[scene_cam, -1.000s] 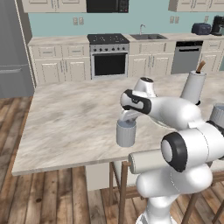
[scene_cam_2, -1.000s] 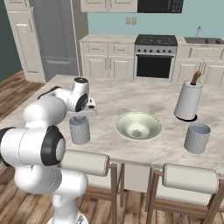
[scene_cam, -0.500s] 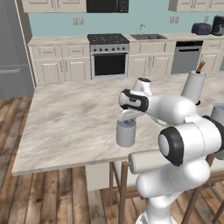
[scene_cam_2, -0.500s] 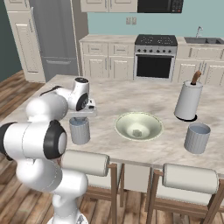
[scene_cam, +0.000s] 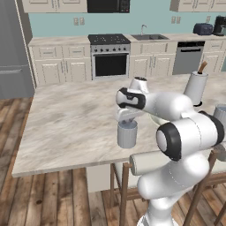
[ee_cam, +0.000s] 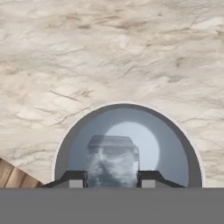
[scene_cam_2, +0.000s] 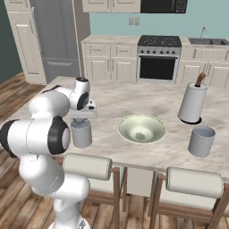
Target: There are four ice cubes in the ice bowl. Place two ice cubes in each glass of water.
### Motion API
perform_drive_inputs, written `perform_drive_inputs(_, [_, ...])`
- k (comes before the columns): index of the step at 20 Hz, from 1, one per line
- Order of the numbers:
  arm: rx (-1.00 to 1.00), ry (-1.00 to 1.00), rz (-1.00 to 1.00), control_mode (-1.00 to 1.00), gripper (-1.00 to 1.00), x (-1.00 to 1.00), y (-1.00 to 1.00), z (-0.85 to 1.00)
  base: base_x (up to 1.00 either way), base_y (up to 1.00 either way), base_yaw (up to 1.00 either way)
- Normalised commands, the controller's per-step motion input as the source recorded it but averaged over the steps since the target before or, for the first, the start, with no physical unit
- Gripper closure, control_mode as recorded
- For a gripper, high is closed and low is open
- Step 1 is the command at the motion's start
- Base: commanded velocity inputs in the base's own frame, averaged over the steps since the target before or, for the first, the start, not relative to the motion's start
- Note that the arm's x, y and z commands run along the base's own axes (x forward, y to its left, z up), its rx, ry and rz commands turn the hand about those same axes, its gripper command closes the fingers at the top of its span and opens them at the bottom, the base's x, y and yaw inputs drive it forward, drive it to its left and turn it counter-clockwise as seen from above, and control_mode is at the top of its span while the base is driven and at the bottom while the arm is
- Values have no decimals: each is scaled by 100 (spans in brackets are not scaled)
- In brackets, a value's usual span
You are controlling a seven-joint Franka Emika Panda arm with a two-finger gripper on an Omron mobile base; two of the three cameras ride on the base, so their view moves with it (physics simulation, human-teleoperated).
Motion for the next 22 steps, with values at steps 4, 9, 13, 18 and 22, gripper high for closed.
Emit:
perform_drive_inputs(4, [0, 2, 0, -100, -100, 7, 1, 0, 0, 0, 0])
perform_drive_inputs(9, [0, 0, 0, -100, -100, 1, 0, 0, 0, 0, 0])
perform_drive_inputs(13, [0, 0, 0, -100, -100, 0, 0, 4, 0, 0, 0])
perform_drive_inputs(18, [0, 0, -2, -100, -100, -3, -14, 6, 0, 0, 0])
perform_drive_inputs(22, [0, 0, -17, -100, -100, -12, -48, 1, 0, 0, 0])
